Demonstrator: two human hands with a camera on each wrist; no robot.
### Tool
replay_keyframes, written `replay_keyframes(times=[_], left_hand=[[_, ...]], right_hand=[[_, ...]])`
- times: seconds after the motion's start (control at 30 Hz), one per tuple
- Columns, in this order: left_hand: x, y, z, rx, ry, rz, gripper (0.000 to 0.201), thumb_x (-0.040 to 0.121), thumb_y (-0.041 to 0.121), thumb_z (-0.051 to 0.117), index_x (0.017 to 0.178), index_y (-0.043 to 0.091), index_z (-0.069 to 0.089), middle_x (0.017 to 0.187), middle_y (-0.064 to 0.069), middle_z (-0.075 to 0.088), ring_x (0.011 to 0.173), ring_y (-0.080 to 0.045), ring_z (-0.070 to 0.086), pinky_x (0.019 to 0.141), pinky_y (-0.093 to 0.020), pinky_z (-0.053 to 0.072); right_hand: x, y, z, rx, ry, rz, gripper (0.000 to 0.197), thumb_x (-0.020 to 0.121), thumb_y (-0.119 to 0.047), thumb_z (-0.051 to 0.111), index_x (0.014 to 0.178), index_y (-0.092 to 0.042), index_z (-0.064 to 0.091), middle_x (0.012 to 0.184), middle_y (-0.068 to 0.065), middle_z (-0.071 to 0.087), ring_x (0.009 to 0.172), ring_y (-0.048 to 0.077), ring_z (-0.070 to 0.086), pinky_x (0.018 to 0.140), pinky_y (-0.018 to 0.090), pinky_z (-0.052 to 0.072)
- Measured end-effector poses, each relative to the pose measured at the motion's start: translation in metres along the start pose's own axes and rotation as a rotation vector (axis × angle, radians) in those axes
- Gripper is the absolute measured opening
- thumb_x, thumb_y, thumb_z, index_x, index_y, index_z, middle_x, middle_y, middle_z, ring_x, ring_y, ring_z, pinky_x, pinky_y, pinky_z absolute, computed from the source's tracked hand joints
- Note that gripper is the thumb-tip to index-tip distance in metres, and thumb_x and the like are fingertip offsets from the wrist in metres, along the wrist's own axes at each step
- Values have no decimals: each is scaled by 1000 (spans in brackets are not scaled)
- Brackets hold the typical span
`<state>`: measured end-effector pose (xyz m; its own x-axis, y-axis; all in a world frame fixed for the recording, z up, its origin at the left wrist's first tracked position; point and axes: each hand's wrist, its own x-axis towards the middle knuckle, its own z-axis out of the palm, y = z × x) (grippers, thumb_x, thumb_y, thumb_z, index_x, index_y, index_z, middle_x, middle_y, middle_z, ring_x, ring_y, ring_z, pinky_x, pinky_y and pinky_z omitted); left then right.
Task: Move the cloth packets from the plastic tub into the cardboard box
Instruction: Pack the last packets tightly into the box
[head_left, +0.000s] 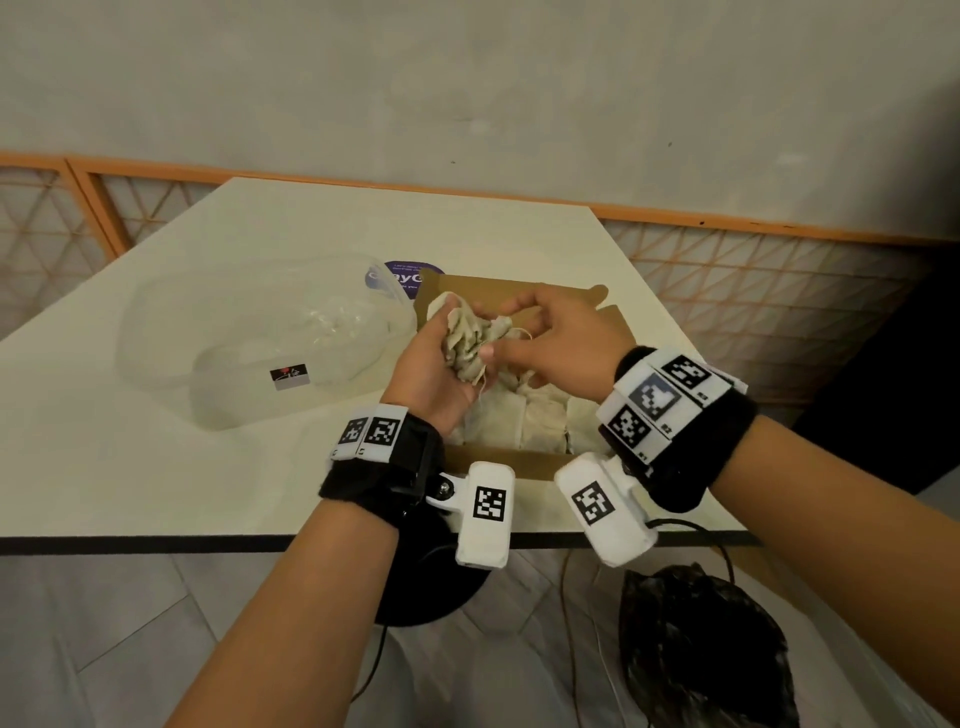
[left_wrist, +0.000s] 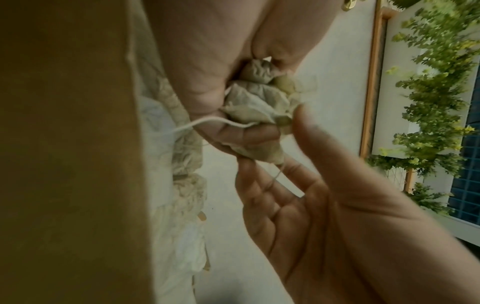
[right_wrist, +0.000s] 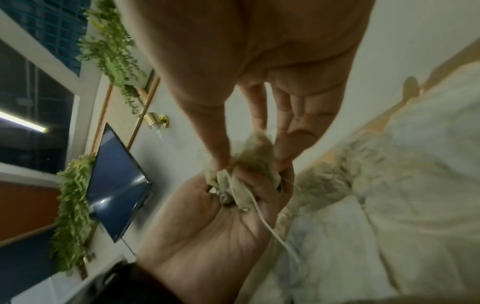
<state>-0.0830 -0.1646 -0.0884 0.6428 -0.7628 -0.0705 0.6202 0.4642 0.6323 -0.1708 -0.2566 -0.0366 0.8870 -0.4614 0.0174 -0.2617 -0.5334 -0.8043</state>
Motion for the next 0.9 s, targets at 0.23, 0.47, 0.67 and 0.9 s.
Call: replay_keyframes(times=[0.23, 0.47, 0.67, 0.9], left_hand=[[0, -3, -1, 167, 17, -44, 13, 96, 23, 48, 90, 19, 59, 72, 4, 62, 56, -2, 57, 38, -11, 41], [-1, -5, 1, 271, -19, -84, 14, 90, 3, 53, 84, 14, 57, 65, -1, 60, 51, -6, 55, 40, -13, 40], [-1, -7, 2, 366, 3, -28, 18, 87, 0, 56, 83, 17, 56, 65, 1, 58, 49, -6, 51, 37, -13, 32], [2, -5, -1, 243, 38, -85, 13, 87, 4, 56, 83, 16, 57, 76, -2, 54, 54, -5, 48, 35, -11, 30]], right_hand=[[8, 8, -14, 389, 71, -44, 14, 81, 6, 63, 82, -7, 68, 81, 5, 66, 70, 13, 62, 64, 16, 55], [11, 13, -27, 512, 88, -61, 22, 80, 9, 62, 89, -11, 64, 79, 3, 62, 61, 4, 65, 62, 17, 55], [11, 13, -20, 402, -61, 74, 22, 80, -4, 67, 101, -12, 63, 85, 5, 64, 69, 15, 61, 55, 20, 50], [12, 15, -34, 688, 62, 117, 16, 85, 4, 57, 87, -10, 65, 74, 3, 68, 62, 11, 65, 62, 21, 56]])
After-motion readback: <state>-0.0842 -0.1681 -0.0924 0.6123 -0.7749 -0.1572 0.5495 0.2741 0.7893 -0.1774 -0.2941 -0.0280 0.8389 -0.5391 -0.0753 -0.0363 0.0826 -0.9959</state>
